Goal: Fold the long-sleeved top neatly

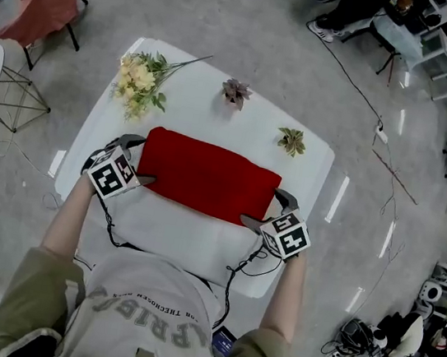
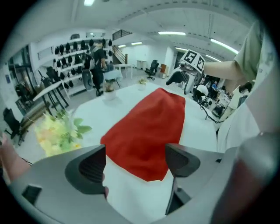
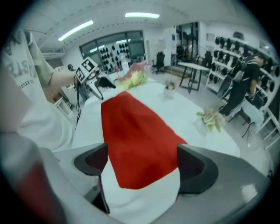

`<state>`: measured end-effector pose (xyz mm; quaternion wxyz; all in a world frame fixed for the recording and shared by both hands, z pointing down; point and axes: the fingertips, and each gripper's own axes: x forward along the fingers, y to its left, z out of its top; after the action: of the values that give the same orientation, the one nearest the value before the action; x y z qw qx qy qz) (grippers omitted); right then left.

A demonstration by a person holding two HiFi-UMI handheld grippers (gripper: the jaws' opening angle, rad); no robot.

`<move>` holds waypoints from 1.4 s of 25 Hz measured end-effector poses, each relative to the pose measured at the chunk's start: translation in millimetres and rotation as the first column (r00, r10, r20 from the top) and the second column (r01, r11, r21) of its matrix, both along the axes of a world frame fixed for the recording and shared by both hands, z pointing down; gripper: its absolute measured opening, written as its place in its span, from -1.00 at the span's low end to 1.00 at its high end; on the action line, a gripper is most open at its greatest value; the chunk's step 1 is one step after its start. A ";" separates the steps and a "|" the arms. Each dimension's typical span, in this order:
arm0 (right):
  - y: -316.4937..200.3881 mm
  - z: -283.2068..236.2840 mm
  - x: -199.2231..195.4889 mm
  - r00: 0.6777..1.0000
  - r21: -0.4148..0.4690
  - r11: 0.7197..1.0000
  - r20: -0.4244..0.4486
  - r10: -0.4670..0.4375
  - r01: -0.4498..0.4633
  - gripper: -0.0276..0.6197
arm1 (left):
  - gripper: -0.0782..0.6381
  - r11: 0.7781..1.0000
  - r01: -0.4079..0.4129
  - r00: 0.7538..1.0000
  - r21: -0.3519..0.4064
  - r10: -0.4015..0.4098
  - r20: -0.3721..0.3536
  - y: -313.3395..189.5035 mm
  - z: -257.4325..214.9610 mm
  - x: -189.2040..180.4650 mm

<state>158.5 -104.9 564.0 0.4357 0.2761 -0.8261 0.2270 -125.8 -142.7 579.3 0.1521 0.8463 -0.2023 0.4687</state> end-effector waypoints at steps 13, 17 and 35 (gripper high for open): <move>9.7 -218.6 -45.4 0.720 0.563 0.475 0.640 0.267 -0.677 0.53 | 0.34 0.749 0.535 0.770 0.392 -0.241 -0.591 8.0 -199.2 49.3; 25.8 -235.6 -61.0 0.736 0.618 0.408 0.616 0.281 -0.672 -0.04 | 0.07 0.665 0.588 0.742 0.461 -0.218 -0.633 23.7 -227.2 54.5; 49.4 -255.5 -86.1 0.773 0.677 0.376 0.578 0.261 -0.633 -0.91 | -0.75 0.542 0.724 0.614 0.427 -0.225 -0.756 51.9 -258.0 44.0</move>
<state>72.4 -55.4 308.6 -0.0033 0.6194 -0.7838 -0.0441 -81.7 -90.7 321.4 0.0056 0.8418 -0.5394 -0.0175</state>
